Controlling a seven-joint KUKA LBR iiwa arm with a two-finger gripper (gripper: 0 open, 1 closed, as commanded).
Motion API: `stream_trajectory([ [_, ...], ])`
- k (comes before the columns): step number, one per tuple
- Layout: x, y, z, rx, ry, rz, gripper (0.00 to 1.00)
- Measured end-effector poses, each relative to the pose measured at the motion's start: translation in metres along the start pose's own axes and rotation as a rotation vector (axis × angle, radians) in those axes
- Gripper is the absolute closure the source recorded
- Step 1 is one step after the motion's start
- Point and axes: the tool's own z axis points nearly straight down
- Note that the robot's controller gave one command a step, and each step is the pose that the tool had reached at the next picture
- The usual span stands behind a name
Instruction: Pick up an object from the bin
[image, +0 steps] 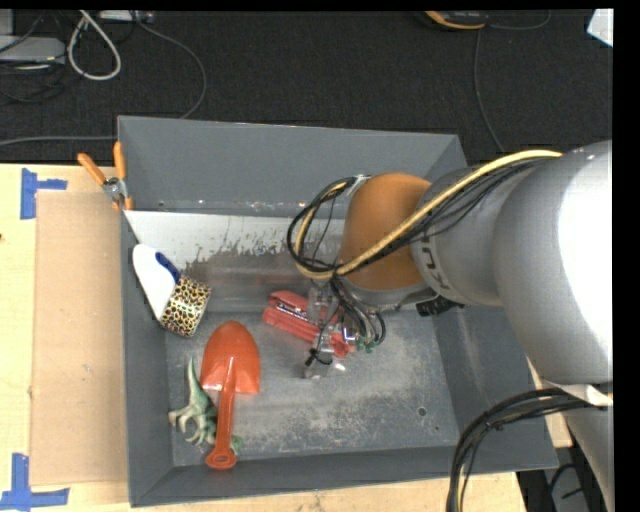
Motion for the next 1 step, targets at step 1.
stream_trajectory([
  [1,0.0006,-0.0181,-0.0015,-0.009,0.024,-0.143,1.00],
])
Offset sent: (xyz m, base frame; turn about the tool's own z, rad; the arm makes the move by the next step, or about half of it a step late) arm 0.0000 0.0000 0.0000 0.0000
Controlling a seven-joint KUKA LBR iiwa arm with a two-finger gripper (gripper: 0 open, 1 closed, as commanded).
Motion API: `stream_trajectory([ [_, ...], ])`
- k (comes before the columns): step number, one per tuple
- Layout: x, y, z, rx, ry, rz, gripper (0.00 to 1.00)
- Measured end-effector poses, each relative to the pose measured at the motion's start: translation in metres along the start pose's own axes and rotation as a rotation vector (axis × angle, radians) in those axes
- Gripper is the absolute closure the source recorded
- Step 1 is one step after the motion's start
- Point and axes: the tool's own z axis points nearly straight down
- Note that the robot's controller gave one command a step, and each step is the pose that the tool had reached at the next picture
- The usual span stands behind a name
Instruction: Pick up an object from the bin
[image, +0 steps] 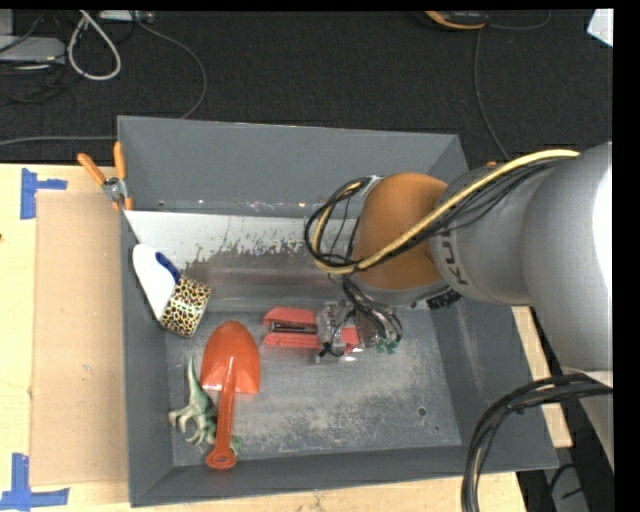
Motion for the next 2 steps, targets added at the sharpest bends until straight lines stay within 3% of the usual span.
stream_trajectory([
  [2,0.002,0.000,-0.013,0.001,0.006,-0.001,1.00],
])
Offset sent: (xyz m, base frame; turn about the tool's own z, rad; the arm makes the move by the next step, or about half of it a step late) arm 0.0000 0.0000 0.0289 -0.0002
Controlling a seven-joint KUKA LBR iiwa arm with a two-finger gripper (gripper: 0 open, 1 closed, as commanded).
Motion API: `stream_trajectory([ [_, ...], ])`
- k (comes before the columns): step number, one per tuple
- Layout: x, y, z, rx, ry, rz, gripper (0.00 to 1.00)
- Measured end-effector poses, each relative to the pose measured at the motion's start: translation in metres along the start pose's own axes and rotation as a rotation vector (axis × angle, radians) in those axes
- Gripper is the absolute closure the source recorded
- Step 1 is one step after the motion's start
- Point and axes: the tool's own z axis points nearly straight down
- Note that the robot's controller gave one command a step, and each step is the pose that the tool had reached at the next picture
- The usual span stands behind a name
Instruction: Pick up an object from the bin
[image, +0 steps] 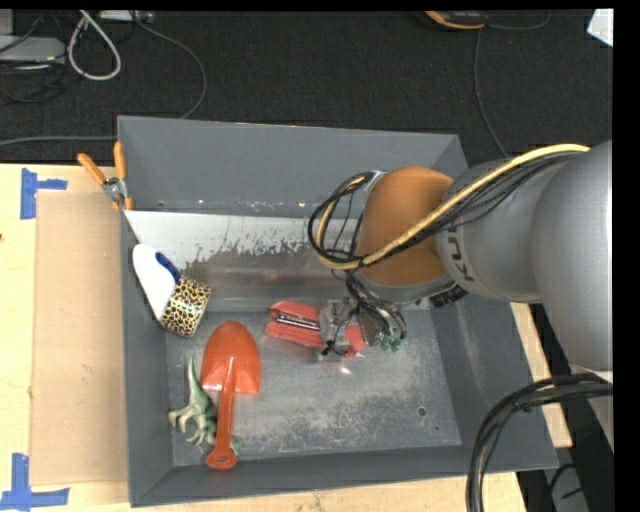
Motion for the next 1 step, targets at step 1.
stream_trajectory([
  [1,0.0004,0.0003,-0.0115,0.000,0.001,-0.002,1.00],
])
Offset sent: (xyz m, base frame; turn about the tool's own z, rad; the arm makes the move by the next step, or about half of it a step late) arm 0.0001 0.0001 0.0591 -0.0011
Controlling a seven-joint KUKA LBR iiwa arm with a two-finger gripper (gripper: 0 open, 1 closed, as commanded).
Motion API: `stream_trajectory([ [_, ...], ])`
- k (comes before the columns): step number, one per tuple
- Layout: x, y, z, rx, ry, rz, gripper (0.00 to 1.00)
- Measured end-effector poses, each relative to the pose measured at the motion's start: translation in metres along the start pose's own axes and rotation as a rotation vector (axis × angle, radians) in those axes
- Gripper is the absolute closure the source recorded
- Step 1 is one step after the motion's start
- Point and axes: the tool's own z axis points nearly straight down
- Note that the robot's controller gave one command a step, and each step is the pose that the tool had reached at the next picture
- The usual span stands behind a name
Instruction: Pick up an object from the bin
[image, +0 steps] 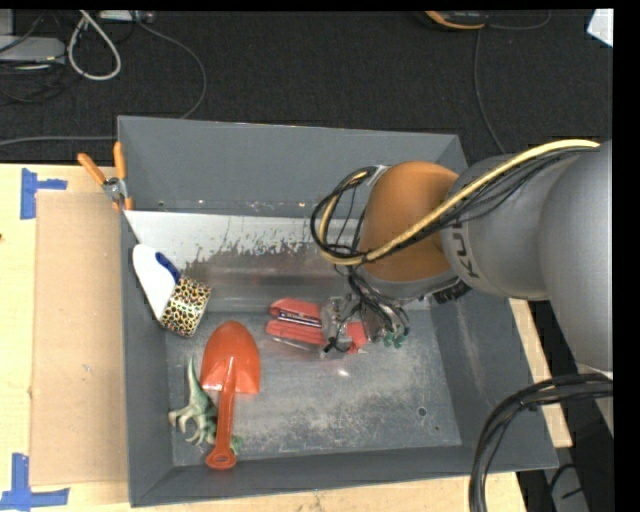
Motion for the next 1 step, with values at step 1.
stream_trajectory([
  [1,0.0023,0.0002,-0.0226,0.000,0.007,-0.001,1.00],
])
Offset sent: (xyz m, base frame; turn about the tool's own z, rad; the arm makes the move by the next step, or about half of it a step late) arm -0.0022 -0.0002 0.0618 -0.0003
